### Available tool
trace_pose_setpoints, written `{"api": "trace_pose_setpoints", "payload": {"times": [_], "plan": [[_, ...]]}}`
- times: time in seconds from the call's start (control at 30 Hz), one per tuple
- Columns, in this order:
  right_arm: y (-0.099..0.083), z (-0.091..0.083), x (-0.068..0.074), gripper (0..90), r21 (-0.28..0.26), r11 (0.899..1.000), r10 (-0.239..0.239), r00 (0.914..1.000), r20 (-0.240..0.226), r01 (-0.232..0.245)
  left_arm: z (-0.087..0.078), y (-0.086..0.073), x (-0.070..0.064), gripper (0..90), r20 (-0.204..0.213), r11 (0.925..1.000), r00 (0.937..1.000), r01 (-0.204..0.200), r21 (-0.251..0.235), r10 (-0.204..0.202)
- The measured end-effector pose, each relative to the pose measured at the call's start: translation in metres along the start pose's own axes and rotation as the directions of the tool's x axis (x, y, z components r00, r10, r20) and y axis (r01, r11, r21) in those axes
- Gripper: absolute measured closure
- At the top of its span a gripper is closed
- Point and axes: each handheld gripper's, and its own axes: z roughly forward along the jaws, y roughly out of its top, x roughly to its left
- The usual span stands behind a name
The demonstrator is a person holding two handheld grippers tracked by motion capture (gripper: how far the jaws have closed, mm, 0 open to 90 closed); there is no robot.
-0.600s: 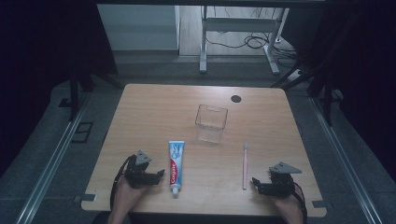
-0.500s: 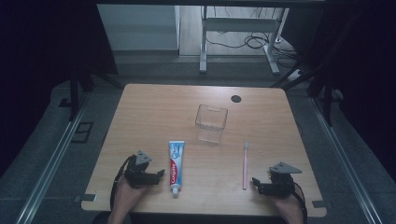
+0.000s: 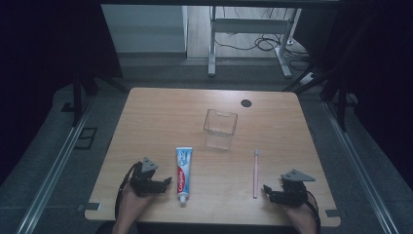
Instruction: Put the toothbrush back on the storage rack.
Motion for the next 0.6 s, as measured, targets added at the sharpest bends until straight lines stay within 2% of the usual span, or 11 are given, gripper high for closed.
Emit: {"api": "trace_pose_setpoints", "payload": {"times": [0.17,0.6], "plan": [[0.0000,-0.0003,-0.0002,19.0,-0.003,1.000,-0.001,1.0000,-0.002,0.001,0.0001,0.0000,-0.0001,13.0,0.000,1.0000,1.0000,0.001,-0.001,-0.001],[0.0017,-0.0029,-0.0002,31.1,0.003,1.000,-0.011,0.9997,-0.020,0.011,0.0000,0.0000,0.0000,13.0,0.000,1.0000,1.0000,0.000,0.000,0.000]]}}
